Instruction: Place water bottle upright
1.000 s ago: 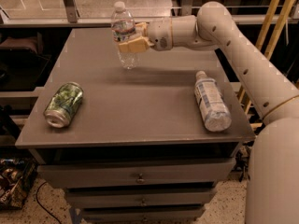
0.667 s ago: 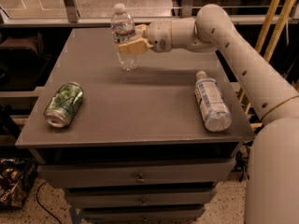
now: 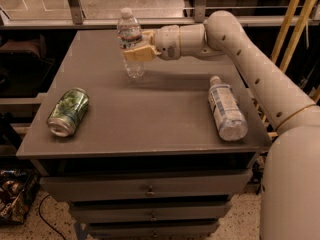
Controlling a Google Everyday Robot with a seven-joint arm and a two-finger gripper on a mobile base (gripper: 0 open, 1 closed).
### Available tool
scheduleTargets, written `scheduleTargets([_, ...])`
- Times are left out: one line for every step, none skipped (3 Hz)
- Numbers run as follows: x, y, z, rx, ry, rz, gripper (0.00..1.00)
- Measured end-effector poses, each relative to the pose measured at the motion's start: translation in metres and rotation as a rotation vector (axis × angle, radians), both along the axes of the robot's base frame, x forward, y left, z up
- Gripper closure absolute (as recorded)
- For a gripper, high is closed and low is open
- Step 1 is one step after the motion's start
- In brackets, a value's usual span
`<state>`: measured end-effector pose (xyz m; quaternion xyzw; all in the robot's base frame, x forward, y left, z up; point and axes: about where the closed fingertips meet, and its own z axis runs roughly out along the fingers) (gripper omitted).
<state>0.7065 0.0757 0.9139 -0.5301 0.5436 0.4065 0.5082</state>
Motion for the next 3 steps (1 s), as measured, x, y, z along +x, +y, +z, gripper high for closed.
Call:
scheduleTargets([-0.0001, 0.0023, -0.0037, 0.006, 0.008, 0.000, 0.13])
scheduleTargets([-0.0005, 0.0034, -0.0063, 0.010, 0.015, -0.003, 0.00])
scheduleTargets([-0.0006, 0.0036, -0.0063, 0.010, 0.015, -0.003, 0.00])
